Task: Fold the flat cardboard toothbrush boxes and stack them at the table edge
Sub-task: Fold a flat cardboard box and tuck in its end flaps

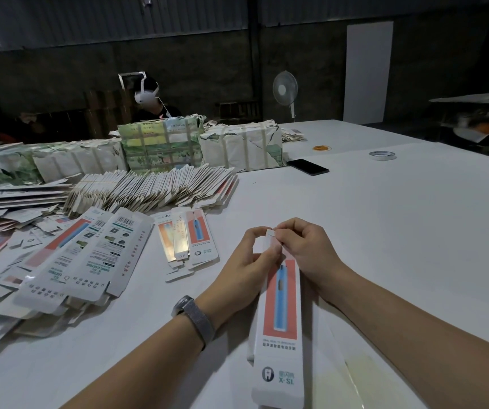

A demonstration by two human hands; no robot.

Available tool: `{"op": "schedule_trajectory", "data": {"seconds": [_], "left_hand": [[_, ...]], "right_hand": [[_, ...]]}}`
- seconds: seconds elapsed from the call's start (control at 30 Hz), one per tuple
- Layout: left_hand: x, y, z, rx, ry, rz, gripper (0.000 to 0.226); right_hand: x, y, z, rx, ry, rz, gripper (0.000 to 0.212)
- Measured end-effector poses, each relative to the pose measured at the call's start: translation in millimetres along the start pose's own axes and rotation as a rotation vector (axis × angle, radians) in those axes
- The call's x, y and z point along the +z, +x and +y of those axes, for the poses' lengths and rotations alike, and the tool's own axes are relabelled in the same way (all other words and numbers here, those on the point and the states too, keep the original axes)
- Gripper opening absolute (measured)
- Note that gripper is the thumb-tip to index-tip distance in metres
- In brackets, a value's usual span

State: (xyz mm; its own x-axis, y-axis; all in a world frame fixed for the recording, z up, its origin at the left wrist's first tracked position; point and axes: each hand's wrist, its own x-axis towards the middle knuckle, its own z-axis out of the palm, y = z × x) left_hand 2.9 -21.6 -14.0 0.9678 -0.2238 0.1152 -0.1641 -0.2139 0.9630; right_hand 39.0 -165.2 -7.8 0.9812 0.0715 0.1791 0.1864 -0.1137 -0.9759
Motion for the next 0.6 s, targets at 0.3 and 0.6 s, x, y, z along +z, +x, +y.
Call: {"op": "schedule_trajectory", "data": {"seconds": [0.3,0.6], "left_hand": [[0.5,3.3,-1.4,-0.017,0.01,-0.009,0.034],[-0.1,3.8,-1.0,-0.017,0.008,-0.03,0.041]], "right_hand": [[0.1,2.7,1.2,0.01,0.008,0.017,0.019],[-0.7,5.3,2.2,-0.003,-0.025,0.05,0.018]]}}
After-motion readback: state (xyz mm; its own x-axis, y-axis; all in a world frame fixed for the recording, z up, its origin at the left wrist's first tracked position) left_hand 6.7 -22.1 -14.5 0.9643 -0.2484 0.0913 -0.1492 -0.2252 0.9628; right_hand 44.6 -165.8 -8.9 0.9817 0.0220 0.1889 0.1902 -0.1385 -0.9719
